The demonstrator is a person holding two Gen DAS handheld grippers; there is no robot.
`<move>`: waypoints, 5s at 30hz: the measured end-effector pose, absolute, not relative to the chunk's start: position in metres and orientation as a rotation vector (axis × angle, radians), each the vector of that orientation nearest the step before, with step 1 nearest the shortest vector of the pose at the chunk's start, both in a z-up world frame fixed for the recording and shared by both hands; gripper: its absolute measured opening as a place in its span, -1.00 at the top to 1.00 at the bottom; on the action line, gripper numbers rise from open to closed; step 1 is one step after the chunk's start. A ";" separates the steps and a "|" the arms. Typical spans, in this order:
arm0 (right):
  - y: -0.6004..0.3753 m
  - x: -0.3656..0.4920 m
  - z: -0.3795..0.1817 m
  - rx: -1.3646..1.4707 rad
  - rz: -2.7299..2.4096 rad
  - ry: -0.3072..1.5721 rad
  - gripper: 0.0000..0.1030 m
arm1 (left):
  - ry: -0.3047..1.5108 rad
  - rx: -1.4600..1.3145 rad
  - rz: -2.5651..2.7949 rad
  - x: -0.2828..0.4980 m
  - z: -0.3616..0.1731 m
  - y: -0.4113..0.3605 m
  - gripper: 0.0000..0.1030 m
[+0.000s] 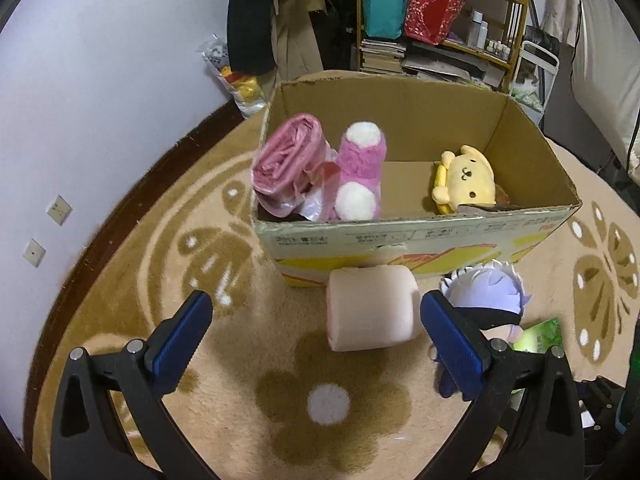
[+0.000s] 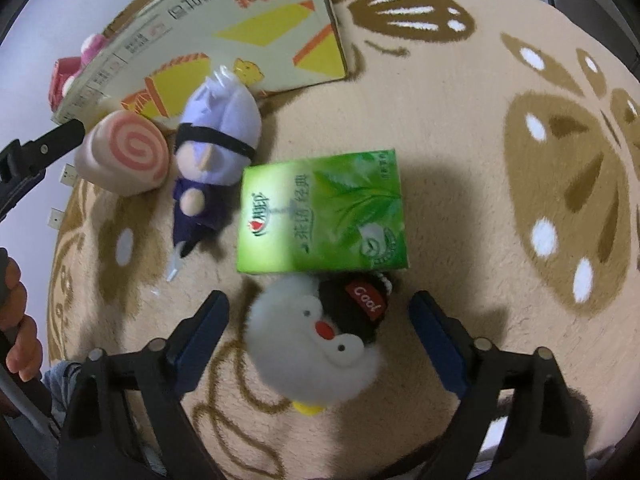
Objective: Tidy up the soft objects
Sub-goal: 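Grasp the pink roll-cake plush with the left tool while the right tool grasps the white penguin plush, then lift and carry the roll-cake and penguin plushes over the box with both tools, then lower both plushes into the box and open both tools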
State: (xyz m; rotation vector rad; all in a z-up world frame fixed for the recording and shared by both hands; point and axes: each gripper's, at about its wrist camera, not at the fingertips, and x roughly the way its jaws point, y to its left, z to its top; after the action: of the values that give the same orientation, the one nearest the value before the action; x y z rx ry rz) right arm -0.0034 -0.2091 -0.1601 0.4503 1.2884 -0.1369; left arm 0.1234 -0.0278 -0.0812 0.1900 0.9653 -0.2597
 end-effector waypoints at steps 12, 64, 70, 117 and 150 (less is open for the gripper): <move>-0.208 -0.006 -0.163 0.419 -0.155 1.308 -0.67 | 0.981 0.184 -0.287 0.125 -0.091 -0.037 -0.99; -0.217 -0.034 -0.069 0.391 -0.167 0.833 0.32 | 0.928 0.249 -0.265 0.079 -0.076 -0.026 0.28; -0.220 -0.035 -0.061 0.400 -0.172 0.788 0.32 | 0.883 0.221 -0.240 0.076 -0.062 -0.017 0.28; -0.223 0.083 0.020 0.175 -0.040 0.557 0.31 | 0.512 0.164 -0.288 0.140 0.041 -0.034 0.28; -0.216 0.113 -0.048 0.155 0.039 0.671 0.15 | 0.569 0.241 -0.381 0.146 -0.013 -0.081 -0.10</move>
State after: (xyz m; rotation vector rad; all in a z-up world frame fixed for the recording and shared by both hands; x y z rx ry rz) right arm 0.1132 -0.2163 -0.0484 0.1547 0.6713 0.0393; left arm 0.1457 -0.0808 -0.0125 0.2409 0.5685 -0.3813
